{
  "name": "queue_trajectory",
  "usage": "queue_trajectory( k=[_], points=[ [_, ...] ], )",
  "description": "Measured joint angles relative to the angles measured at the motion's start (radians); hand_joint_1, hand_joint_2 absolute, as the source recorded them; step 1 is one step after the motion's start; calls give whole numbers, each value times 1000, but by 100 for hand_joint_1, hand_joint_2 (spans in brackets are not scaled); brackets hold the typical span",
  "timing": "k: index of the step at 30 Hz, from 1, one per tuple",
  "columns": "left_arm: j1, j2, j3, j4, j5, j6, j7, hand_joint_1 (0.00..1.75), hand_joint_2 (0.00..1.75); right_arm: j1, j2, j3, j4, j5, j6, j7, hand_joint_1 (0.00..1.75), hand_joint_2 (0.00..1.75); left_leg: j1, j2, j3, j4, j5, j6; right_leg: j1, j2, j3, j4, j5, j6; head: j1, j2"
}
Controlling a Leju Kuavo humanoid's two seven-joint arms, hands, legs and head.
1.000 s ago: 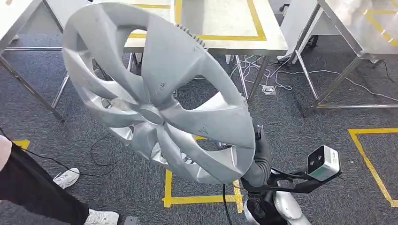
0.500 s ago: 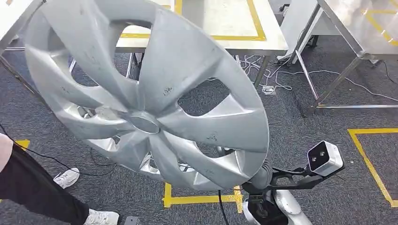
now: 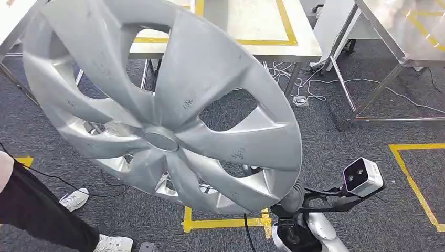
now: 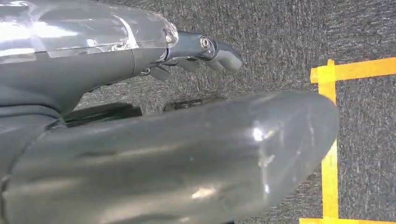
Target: Take the parts from the cabinet and place them on the table.
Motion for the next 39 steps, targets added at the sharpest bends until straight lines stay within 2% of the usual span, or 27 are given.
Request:
queue_trajectory(
  k=[21, 22, 24, 25, 26, 27, 28, 29, 30, 31, 32, 33, 34, 35, 36, 37, 38, 39],
  points=[
    [0, 0, 0, 0, 6, -8, 3, 0, 0, -1, 2, 1, 8, 0, 0, 0, 175, 175, -2, 0, -1, 2, -1, 1, 0, 0, 1, -2, 1, 1, 0, 0],
    [0, 1, 0, 0, 6, -10, 3, 0, 0, -2, 3, 1, 9, 0, 1, 0, 175, 175, -6, 0, -1, 5, -4, 11, -4, -2, 2, -7, 4, 12, -1, 0],
    [1, 2, 0, 1, 6, -16, 3, 0, 0, -4, 5, 2, 13, 0, 1, 0, 175, 175, -4, 0, 7, -19, -19, 38, -7, -2, 2, 21, 26, 29, -6, 0],
    [1, 3, 0, 0, 6, -17, 2, 0, 0, -5, 6, 2, 14, 0, 1, 0, 175, 175, 0, -2, 33, -30, -18, 43, -8, -2, -7, 34, 18, 29, -7, 0],
    [1, 3, 0, 0, 6, -17, 0, 0, 0, -8, 6, 4, 14, 0, 1, 0, 175, 175, 0, -2, 45, -34, -19, 44, -9, 9, -18, 64, 4, 27, -2, 0],
    [0, 3, 0, 0, 6, -16, 0, 0, 0, -11, 7, 5, 14, 0, 1, 0, 175, 175, 0, -2, 52, -34, -19, 44, -9, 15, -46, 116, -24, 23, 2, 0],
    [0, 3, 0, 0, 6, -17, 0, 0, 0, -11, 7, 6, 15, 0, 2, -1, 175, 175, -1, -2, 59, -34, -23, 43, -10, 18, -87, 183, -57, 27, 5, 0],
    [1, 3, 0, 0, 6, -17, 0, 0, 0, -9, 7, 8, 16, -1, 2, -1, 175, 175, -1, -2, 65, -34, -28, 41, -9, 20, -133, 251, -81, 29, 5, 0],
    [2, 3, 0, 0, 6, -17, 0, 0, 0, -8, 7, 10, 18, 0, 2, -1, 175, 175, -1, -3, 73, -33, -35, 39, -10, 20, -168, 295, -88, 32, 4, 0],
    [2, 3, 0, 0, 6, -17, 0, 0, 0, -8, 6, 11, 22, 0, 2, -1, 175, 175, 0, -5, 82, -33, -43, 35, -10, 20, -182, 297, -71, 30, 6, 0],
    [3, 3, 0, 0, 6, -17, 0, 0, 0, -7, 6, 11, 25, 0, 2, -1, 175, 175, 2, -8, 95, -33, -53, 30, -11, 20, -178, 256, -35, 26, 8, 0],
    [3, 3, 0, 0, 6, -17, 0, 0, 0, -7, 6, 11, 25, 0, 2, -1, 175, 175, 4, -10, 110, -33, -63, 25, -12, 20, -160, 193, 4, 25, 9, 0],
    [3, 2, 0, 0, 6, -17, 0, 0, 0, -8, 6, 11, 24, 0, 2, -1, 175, 175, 5, -11, 127, -32, -76, 19, -13, 20, -137, 110, 56, 26, 11, 0],
    [4, 3, 0, 1, 6, -17, 0, 0, 0, -7, 6, 12, 25, 0, 2, -1, 175, 175, 6, -11, 129, -34, -90, 11, -14, 20, -131, 48, 115, 26, 15, 0],
    [0, 3, 0, 1, 6, -17, 0, 0, 0, -6, 6, 13, 28, -1, 3, -1, 175, 175, 4, -12, 134, -32, -94, 5, -7, 23, -142, 57, 90, 23, 9, 0],
    [0, 3, 0, 1, 6, -17, 0, 0, 0, -4, 6, 14, 27, -1, 3, -1, 175, 175, 4, -14, 130, -36, -100, -5, -3, 21, -133, 37, 84, 7, 14, 0],
    [2, 3, 0, 1, 6, -17, 0, 0, 0, 1, 6, 14, 26, 0, 2, -1, 175, 175, 6, -13, 149, -45, -101, -12, -3, 22, -129, 29, 75, -2, 10, 0],
    [2, 3, 0, 0, 6, -17, 0, 0, 0, 1, 6, 15, 27, 0, 2, -1, 175, 175, 6, -14, 150, -41, -89, -20, -2, 20, -118, 28, 65, -13, 10, 0]
  ],
)
